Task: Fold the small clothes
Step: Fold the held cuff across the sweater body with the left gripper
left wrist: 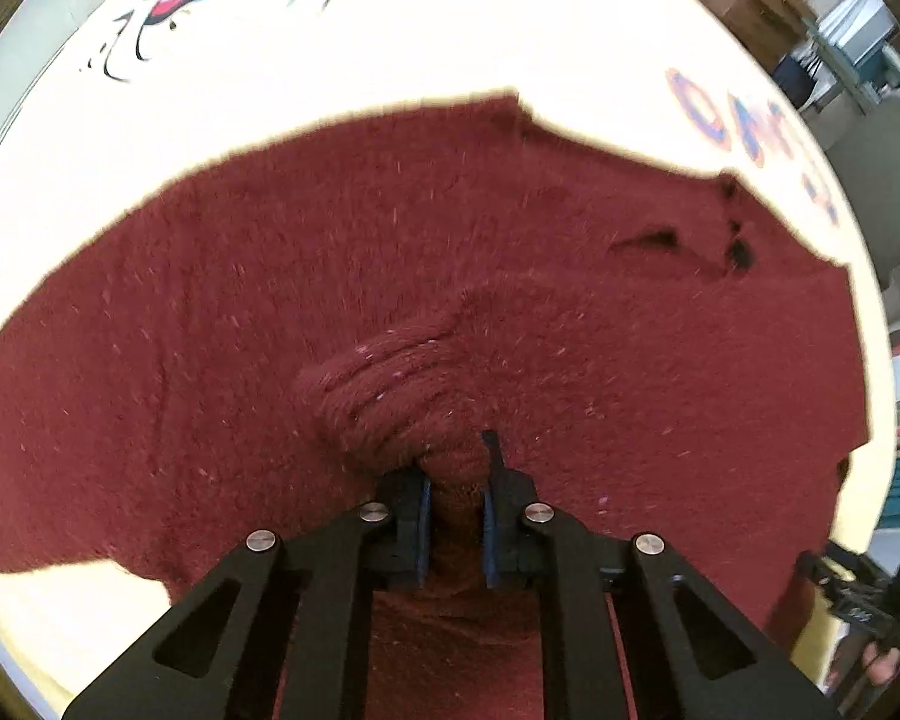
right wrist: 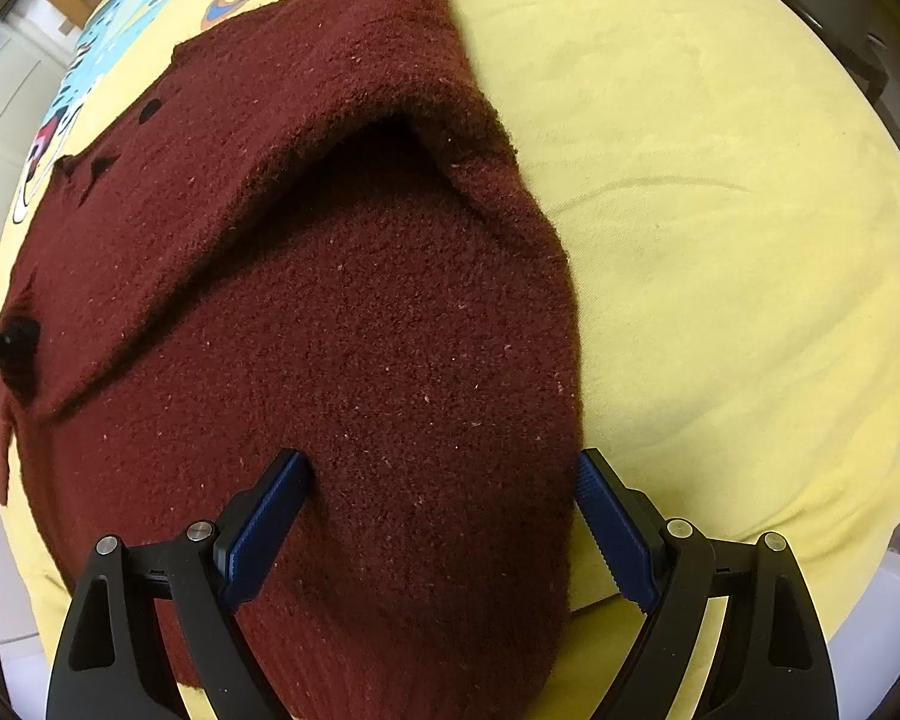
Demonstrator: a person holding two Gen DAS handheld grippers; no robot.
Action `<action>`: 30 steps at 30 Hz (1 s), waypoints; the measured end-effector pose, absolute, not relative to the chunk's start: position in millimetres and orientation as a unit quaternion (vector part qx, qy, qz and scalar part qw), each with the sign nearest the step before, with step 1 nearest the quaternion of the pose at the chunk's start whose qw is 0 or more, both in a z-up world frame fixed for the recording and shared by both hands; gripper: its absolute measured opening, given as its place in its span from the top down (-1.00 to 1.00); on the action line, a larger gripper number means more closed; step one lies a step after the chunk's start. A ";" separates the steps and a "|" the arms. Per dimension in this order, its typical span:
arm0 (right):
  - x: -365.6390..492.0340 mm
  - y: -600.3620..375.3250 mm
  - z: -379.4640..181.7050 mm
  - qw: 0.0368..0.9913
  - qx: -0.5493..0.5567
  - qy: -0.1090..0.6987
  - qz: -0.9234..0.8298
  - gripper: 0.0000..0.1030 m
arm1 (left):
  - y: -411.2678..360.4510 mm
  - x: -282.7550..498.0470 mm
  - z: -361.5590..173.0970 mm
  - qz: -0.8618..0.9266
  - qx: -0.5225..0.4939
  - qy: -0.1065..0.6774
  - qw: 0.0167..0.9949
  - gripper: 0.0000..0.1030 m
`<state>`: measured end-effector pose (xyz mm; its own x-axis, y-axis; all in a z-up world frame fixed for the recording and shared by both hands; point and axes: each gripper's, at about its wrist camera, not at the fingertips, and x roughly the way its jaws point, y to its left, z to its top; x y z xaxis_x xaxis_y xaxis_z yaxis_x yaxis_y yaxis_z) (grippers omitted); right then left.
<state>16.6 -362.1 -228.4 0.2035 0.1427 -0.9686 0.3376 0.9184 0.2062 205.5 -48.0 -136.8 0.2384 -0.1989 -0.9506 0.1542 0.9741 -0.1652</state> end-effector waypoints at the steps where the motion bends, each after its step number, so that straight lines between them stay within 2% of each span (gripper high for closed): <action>1: 17.0 -362.5 -227.1 0.752 0.191 0.627 -0.065 -0.75 | -47.2 206.4 -128.2 -0.115 -0.020 0.599 0.792 0.80; 7: 22.2 -368.3 -215.8 0.760 0.185 0.618 -0.071 -0.75 | -30.2 215.5 -94.8 -0.105 -0.011 0.562 0.820 0.80; 15: 50.2 -381.4 -194.0 0.780 0.173 0.596 -0.080 -0.75 | 4.6 211.8 -137.1 -0.088 -0.013 0.599 0.796 0.79; 22: 113.5 -405.6 -172.0 0.804 0.160 0.567 -0.075 -0.75 | 4.2 212.1 -154.9 -0.084 -0.015 0.606 0.791 0.79; 28: 172.8 -416.9 -192.4 0.793 0.189 0.576 -0.062 -0.73 | -4.1 214.3 -159.8 -0.081 -0.006 0.611 0.787 0.79; 29: 173.2 -412.7 -198.0 0.791 0.192 0.578 -0.061 -0.64 | -4.3 214.2 -160.0 -0.081 -0.005 0.612 0.787 0.79; 30: 178.1 -411.6 -202.2 0.788 0.195 0.580 -0.059 -0.38 | -1.4 212.9 -160.1 -0.081 -0.004 0.613 0.786 0.78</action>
<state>178.1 -411.6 -202.2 0.3197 0.1342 -0.9380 0.3195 0.9167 0.2400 212.9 -1.4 -160.1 0.2346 -0.1320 -0.9631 0.1234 0.9868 -0.1052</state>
